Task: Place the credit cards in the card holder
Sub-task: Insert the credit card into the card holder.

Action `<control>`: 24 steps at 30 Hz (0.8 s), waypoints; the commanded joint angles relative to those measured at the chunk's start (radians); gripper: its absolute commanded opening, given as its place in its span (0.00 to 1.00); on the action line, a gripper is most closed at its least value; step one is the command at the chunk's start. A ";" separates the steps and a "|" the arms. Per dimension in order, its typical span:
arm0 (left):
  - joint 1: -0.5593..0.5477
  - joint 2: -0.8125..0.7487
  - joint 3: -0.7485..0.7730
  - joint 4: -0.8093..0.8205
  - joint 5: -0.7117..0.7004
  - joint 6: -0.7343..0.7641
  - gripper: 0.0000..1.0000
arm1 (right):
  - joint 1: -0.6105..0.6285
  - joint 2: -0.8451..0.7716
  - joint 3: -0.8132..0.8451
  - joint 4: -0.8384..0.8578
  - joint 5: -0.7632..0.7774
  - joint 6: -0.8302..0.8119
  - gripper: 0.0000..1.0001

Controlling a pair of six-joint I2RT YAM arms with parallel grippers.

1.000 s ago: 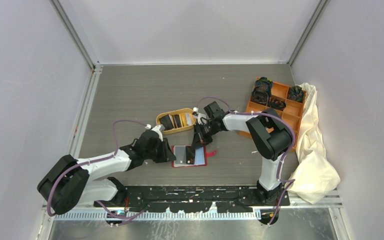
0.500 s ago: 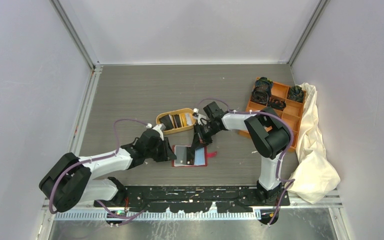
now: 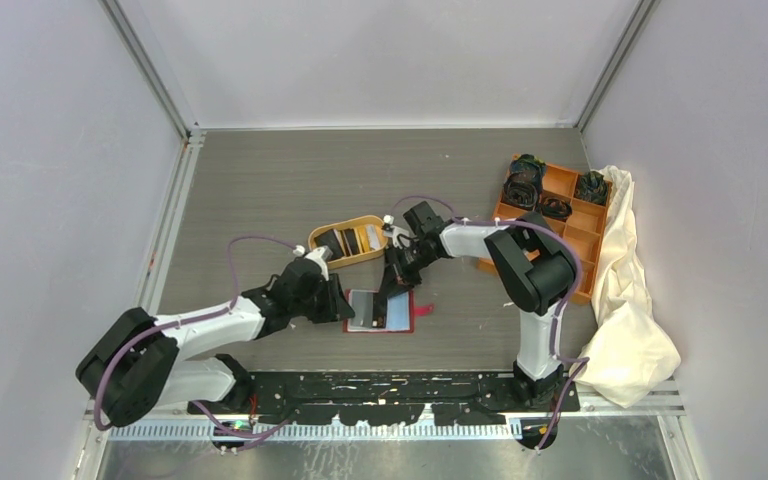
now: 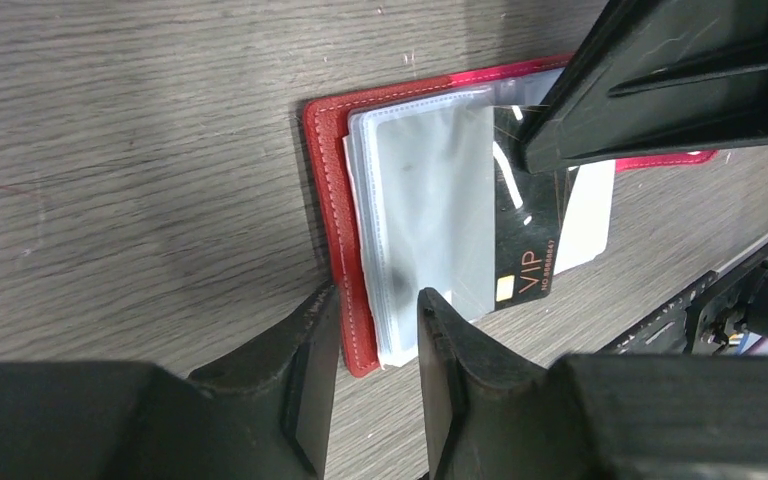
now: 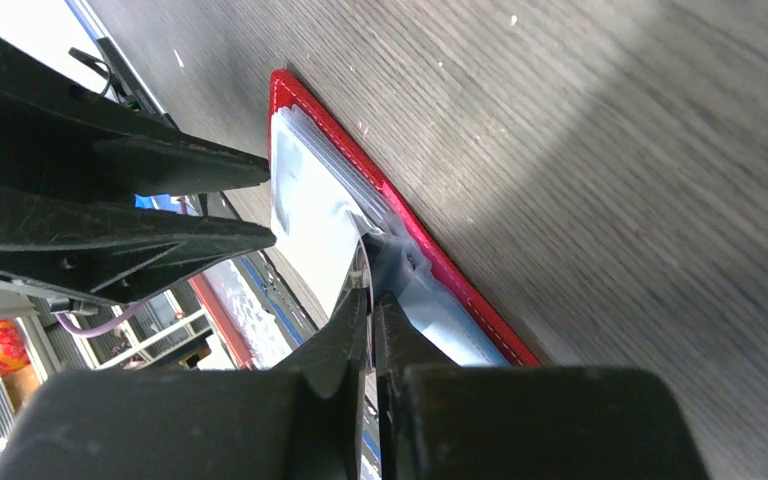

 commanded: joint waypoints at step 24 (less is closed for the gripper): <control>-0.496 0.200 0.447 -0.225 -0.498 0.127 0.21 | 0.017 0.066 0.060 -0.028 0.068 -0.041 0.15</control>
